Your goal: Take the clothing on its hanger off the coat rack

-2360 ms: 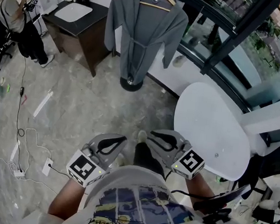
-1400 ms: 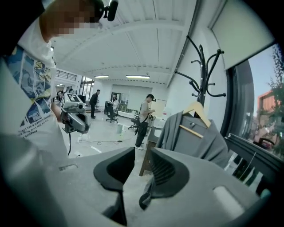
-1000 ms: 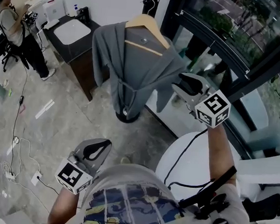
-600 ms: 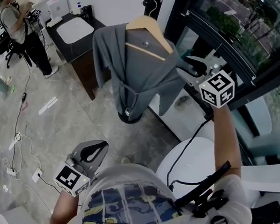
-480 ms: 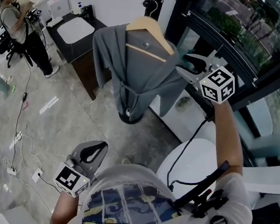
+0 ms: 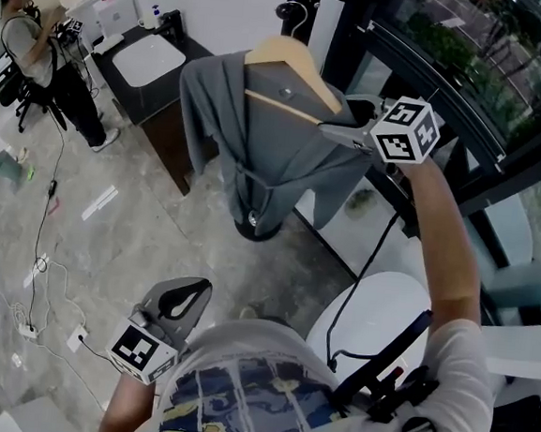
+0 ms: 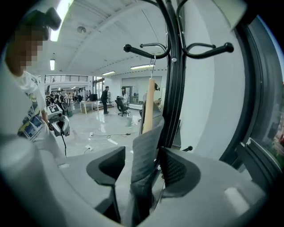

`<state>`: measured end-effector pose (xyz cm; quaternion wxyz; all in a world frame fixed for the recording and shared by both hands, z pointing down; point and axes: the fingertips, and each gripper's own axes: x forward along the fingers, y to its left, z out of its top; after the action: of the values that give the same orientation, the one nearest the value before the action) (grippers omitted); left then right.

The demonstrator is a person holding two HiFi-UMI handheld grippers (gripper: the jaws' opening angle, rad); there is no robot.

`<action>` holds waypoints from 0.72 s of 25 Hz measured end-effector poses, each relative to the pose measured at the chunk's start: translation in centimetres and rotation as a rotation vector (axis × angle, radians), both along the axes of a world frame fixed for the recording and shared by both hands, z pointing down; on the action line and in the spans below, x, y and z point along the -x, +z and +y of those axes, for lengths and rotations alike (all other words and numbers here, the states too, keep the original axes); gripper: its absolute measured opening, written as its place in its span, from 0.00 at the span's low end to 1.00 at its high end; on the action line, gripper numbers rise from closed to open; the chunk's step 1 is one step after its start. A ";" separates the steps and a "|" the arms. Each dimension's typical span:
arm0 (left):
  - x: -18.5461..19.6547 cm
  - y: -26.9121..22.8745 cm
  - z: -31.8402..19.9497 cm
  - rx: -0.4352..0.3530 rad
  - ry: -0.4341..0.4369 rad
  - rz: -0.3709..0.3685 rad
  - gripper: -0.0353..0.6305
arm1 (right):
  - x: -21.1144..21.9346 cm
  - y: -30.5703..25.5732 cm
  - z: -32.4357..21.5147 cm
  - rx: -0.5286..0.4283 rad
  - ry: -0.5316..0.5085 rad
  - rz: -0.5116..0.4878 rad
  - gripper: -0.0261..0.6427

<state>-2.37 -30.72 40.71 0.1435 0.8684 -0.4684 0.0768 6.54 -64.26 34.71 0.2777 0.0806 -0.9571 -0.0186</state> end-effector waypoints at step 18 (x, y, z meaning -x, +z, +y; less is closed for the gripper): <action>2.7 0.3 3.1 -0.002 -0.062 0.011 0.06 | 0.5 -0.1 -0.6 -0.043 0.085 0.051 0.05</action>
<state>-5.04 -27.61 40.99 0.1477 0.8541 -0.4942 0.0669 6.08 -64.88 34.58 0.3005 0.1268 -0.9448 -0.0292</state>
